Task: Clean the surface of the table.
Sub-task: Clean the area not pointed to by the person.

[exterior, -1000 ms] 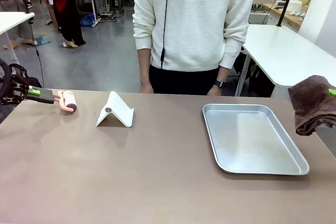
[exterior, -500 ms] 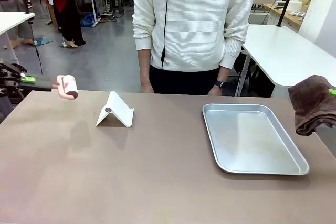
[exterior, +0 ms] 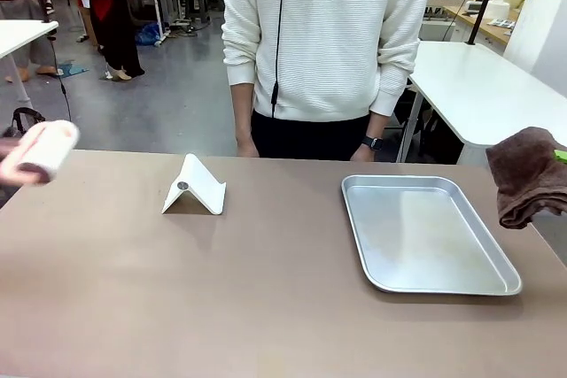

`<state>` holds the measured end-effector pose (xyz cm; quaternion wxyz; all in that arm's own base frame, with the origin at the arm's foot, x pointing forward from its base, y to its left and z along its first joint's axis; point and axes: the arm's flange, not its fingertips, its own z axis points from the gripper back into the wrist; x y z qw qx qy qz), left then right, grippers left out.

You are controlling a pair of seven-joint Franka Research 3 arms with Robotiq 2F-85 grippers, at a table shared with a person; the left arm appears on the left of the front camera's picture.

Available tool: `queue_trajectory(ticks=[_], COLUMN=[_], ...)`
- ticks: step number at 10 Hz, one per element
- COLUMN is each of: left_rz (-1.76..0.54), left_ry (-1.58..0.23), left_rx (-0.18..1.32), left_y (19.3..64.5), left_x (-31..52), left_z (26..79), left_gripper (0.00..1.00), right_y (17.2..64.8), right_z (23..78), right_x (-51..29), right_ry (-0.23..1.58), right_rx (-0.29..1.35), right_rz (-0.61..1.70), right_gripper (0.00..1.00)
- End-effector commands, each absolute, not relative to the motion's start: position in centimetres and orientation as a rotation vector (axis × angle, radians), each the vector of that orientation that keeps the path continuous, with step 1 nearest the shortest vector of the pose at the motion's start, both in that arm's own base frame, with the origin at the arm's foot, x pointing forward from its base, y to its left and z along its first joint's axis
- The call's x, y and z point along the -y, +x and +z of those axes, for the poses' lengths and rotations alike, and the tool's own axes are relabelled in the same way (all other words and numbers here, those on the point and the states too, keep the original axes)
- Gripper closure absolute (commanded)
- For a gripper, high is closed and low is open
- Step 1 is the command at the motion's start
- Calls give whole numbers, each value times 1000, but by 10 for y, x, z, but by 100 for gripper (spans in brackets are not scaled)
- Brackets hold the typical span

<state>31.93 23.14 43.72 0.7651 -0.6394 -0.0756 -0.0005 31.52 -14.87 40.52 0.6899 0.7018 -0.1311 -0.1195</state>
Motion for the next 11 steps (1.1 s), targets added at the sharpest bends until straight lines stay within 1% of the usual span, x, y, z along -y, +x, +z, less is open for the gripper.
queue_trajectory(ticks=[1, 2, 3, 4, 5, 11], left_rz=[-111, -112, -113, -49, -90, -90], left_ry=[-1398, -1395, -1387, -1437, -1393, -1393], left_rx=[170, 182, 156, 179, 150, 150], left_y=[284, 271, 265, 267, 262, 262], left_x=[-250, -257, -266, -276, -257, -257], left_z=[437, 435, 430, 425, 435, 435], left_gripper=[97, 97, 97, 97, 97, 97], right_y=[314, 314, 314, 314, 314, 314], right_z=[408, 408, 408, 408, 408, 408], right_x=[148, 148, 148, 148, 148, 148], right_ry=[1571, 1571, 1571, 1571, 1571, 1571], right_rx=[294, 294, 294, 294, 294, 294], right_rz=[-257, -257, -257, -257, -257, -257], right_gripper=[93, 93, 93, 93, 93, 93])
